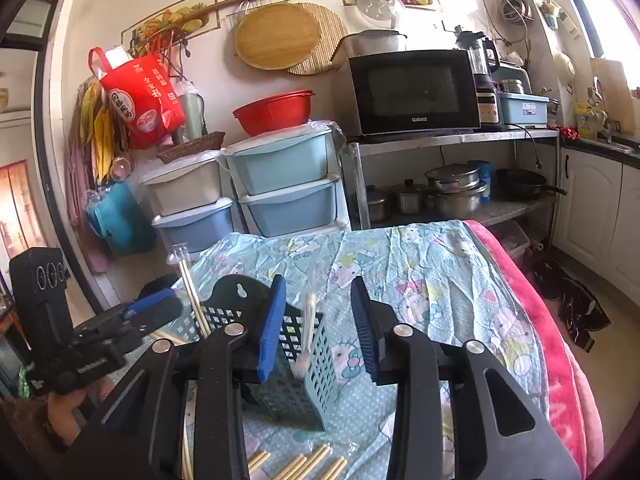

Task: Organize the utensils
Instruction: 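Withdraw both open grippers from the green holder toward the chopstick pile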

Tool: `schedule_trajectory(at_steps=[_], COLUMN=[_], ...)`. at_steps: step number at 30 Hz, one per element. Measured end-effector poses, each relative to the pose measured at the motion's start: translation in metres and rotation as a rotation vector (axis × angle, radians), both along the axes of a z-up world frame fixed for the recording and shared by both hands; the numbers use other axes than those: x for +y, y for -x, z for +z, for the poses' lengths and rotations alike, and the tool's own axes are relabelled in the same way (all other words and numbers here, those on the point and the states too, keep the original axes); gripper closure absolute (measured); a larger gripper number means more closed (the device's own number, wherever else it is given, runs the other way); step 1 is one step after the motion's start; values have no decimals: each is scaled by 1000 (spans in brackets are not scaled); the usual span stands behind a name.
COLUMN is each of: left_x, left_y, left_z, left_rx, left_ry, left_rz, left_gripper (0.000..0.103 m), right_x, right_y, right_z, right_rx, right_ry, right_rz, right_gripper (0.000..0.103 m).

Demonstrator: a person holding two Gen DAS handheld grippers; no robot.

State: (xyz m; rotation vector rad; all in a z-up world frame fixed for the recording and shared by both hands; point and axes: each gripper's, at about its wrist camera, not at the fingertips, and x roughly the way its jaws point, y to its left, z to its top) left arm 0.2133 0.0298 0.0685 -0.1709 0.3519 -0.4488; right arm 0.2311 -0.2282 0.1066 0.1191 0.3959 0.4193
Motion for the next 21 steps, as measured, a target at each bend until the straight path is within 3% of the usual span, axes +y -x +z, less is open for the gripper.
schedule_trajectory(at_steps=[6, 14, 21], left_x=[10, 15, 13], left_y=[14, 30, 46], left_z=[2, -6, -11], left_rx=[72, 140, 152], left_ry=[47, 28, -11], left_rz=[-6, 2, -10], left_gripper=[36, 10, 10], right_x=[-2, 0, 8], right_y=[14, 32, 46], right_z=[-2, 1, -4], right_rx=[13, 7, 3], right_ry=[13, 30, 72], right_rz=[3, 15, 37], right_gripper=[62, 52, 45])
